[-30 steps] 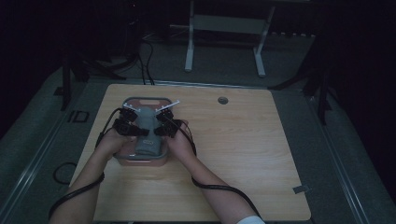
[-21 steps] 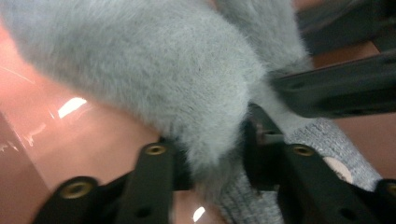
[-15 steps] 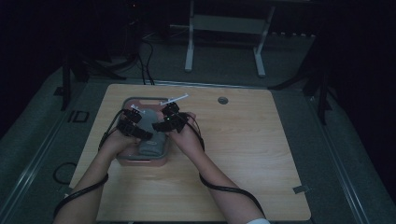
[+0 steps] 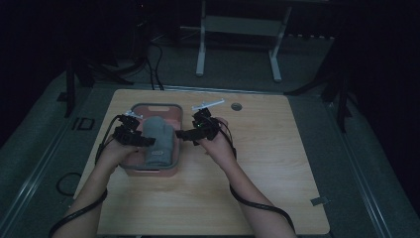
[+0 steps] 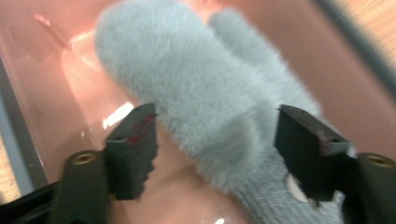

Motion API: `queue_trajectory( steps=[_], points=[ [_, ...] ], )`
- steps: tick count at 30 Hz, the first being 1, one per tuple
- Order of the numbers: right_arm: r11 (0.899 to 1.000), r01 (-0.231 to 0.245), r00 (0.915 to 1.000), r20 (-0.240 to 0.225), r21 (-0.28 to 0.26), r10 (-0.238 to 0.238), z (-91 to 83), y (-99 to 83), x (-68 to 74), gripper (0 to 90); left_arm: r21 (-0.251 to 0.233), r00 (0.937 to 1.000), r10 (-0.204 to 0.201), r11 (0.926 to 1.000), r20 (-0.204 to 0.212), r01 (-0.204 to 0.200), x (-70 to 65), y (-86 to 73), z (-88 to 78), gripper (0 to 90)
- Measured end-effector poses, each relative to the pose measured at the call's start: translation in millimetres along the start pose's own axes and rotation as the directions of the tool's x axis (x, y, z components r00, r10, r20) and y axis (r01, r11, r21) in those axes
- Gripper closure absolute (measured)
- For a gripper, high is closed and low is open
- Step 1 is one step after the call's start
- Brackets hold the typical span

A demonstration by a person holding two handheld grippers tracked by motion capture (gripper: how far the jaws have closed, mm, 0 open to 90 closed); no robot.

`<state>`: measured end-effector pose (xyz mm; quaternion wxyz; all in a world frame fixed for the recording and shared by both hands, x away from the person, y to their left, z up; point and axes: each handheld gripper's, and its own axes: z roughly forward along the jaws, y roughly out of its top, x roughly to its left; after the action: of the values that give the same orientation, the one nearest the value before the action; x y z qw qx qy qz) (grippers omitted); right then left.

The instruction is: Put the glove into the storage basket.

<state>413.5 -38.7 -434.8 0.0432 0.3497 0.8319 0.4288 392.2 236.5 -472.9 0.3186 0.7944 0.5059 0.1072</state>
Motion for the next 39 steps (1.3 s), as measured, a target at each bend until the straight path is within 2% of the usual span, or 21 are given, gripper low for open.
queue_trajectory(
  steps=[2,3,4,5,6,7,9,10,11,14,18,20,21,22,25,27,31,32,35,37,39],
  points=[
    [1.0,0.022,0.9997,0.006,-0.01,-0.021,-8.1,-7.0,-4.7,15.0,-0.076,0.9999,-0.011,0.9971,0.002,0.011,-1.8,-2.7,-12.2,25.1],
    [1.0,0.022,0.9997,0.006,-0.01,-0.021,-8.1,-7.0,-4.7,15.0,-0.076,0.9999,-0.011,0.9971,0.002,0.011,-1.8,-2.7,-12.2,22.9],
    [0.999,0.033,0.9994,0.013,-0.018,-0.032,-14.2,-11.5,-8.5,14.9,-0.113,0.9999,-0.006,0.9936,-0.012,0.005,-3.8,-4.3,-16.2,20.0],
    [0.999,0.033,0.9994,0.013,-0.018,-0.032,-14.2,-11.5,-8.5,14.9,-0.142,0.9997,-0.007,0.9898,-0.024,0.004,-6.4,-6.0,-19.5,20.0],
    [0.998,0.043,0.9989,0.018,-0.035,-0.043,-20.3,-15.4,-11.7,14.4,-0.192,0.9986,0.011,0.9812,-0.052,-0.021,-12.8,-9.7,-26.3,17.8],
    [0.998,0.051,0.9985,0.022,-0.044,-0.05,-24.8,-18.1,-13.6,14.3,-0.192,0.9986,0.011,0.9812,-0.052,-0.021,-12.8,-9.7,-26.3,16.6],
    [0.997,0.053,0.9984,0.023,-0.052,-0.052,-28.4,-19.9,-14.9,14.3,-0.232,0.9972,0.025,0.9719,-0.07,-0.041,-19.5,-13.0,-31.2,15.2],
    [0.996,0.058,0.9981,0.024,-0.07,-0.056,-35.2,-23.6,-17.2,14.4,-0.266,0.9976,0.035,0.9628,-0.061,-0.049,-26.7,-15.5,-35.5,14.4],
    [0.996,0.061,0.998,0.023,-0.072,-0.059,-38.3,-25.7,-18.0,14.4,-0.266,0.9976,0.035,0.9628,-0.061,-0.049,-26.7,-15.5,-35.5,14.4],
    [0.994,0.083,0.9964,0.023,-0.078,-0.081,-46.6,-33.1,-18.9,14.5,-0.295,0.9967,0.071,0.9522,-0.039,-0.08,-39.4,-18.7,-39.0,14.4],
    [0.992,0.111,0.9938,0.02,-0.068,-0.11,-55.5,-43.6,-20.4,14.4,-0.312,0.9909,0.132,0.9408,-0.025,-0.133,-57.6,-20.9,-37.6,14.4],
    [0.991,0.12,0.9927,0.023,-0.061,-0.118,-59.1,-49.0,-21.5,14.5,-0.321,0.9869,0.161,0.9346,0.0,-0.153,-71.8,-21.1,-32.9,14.4],
    [0.991,0.12,0.9927,0.016,-0.06,-0.119,-61.2,-52.4,-22.3,14.5,-0.321,0.9869,0.161,0.9346,0.0,-0.153,-71.8,-21.1,-32.9,14.4],
    [0.991,0.12,0.9927,0.016,-0.06,-0.119,-61.2,-52.4,-22.3,14.5,-0.328,0.9844,0.176,0.9301,0.004,-0.165,-78.6,-21.3,-29.6,14.4],
    [0.99,0.128,0.9917,0.013,-0.053,-0.128,-67.0,-63.9,-24.8,14.5,-0.328,0.9792,0.201,0.9276,0.031,-0.18,-92.8,-21.7,-20.6,14.3],
    [0.989,0.136,0.9906,0.02,-0.05,-0.136,-70.4,-68.7,-26.5,14.5,-0.333,0.9745,0.222,0.9221,0.034,-0.198,-100.4,-22.5,-16.7,14.3],
    [0.99,0.136,0.9905,0.023,-0.047,-0.135,-77.5,-77.7,-31.7,14.4,-0.339,0.9676,0.248,0.9154,0.048,-0.218,-108.2,-23.0,-13.2,14.3],
    [0.989,0.137,0.9904,0.027,-0.049,-0.136,-80.0,-80.9,-33.9,14.5,-0.354,0.9637,0.26,0.9084,0.061,-0.222,-114.1,-23.6,-11.7,14.4],
    [0.989,0.137,0.9903,0.028,-0.056,-0.136,-84.2,-86.2,-36.8,14.5,-0.357,0.9606,0.268,0.9065,0.074,-0.226,-119.4,-24.0,-10.4,14.3],
    [0.988,0.141,0.9898,0.03,-0.061,-0.14,-88.4,-92.1,-39.3,14.5,-0.356,0.9541,0.288,0.9025,0.083,-0.242,-127.1,-24.7,-8.0,14.4],
    [0.986,0.152,0.9881,0.029,-0.06,-0.151,-93.8,-100.0,-42.5,14.4,-0.359,0.9439,0.317,0.8951,0.094,-0.265,-138.4,-25.8,-5.0,14.3]
  ],
)
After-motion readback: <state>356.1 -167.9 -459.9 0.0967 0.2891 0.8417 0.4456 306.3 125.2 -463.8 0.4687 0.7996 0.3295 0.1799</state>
